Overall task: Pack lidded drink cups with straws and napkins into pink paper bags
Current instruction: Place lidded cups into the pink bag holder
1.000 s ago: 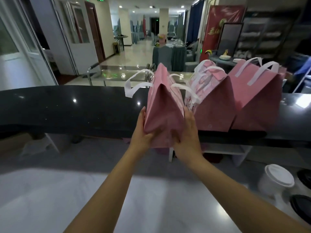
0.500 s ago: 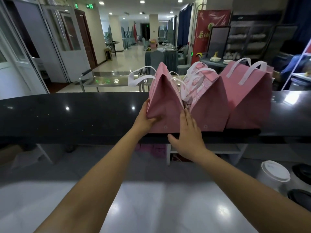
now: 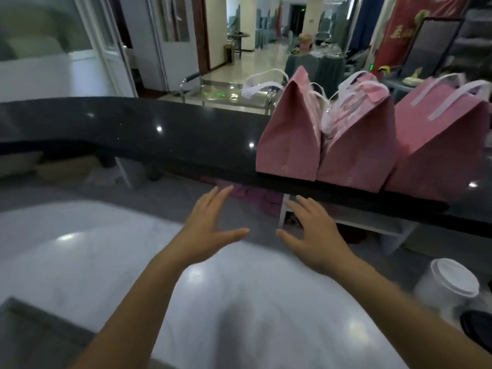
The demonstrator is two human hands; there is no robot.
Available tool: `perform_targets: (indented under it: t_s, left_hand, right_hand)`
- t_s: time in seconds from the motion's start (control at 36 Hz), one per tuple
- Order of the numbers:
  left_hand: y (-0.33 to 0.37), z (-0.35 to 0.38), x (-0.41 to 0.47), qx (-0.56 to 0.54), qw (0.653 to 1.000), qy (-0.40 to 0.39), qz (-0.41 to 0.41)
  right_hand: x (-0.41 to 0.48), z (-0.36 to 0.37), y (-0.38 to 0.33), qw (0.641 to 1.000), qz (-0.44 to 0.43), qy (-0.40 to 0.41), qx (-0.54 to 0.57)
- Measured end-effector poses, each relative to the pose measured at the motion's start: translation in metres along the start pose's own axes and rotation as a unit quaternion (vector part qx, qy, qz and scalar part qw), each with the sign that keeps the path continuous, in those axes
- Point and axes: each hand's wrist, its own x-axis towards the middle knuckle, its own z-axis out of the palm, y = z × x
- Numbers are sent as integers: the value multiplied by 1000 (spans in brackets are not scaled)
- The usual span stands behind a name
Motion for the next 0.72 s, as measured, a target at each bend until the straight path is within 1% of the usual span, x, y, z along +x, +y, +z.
perform_targets:
  t_s: [0.08,0.17,0.22,0.31,0.44,0.5,0.58,0.72]
  left_hand:
    - [-11,13,-79,9,996,47,-72]
    - [-20,29,-159,-26,979,115,-167]
    - [-20,40,-208,-60,960,169,-217]
    - [-16,49,-276,-61,930,229,-282]
    - [-4,55,-374,-47,860,314,-400]
    - [2,58,-404,-31,841,339,-421]
    - [7,61,-438,-34,821,374,-431]
    - [-8,52,-479,-67,797,403,-445]
  right_hand:
    - [-21,18,-16,997,-46,-53,15]
    - [-48,43,-37,988,-86,-117,57]
    - [-68,60,-53,975,-110,-168,99]
    - [-101,86,-80,945,-145,-238,170]
    - [-157,124,-121,889,-201,-327,249]
    - [-177,135,-134,875,-216,-356,248]
    - [-199,152,-151,859,-249,-383,233]
    - [-222,165,-180,850,-250,-396,242]
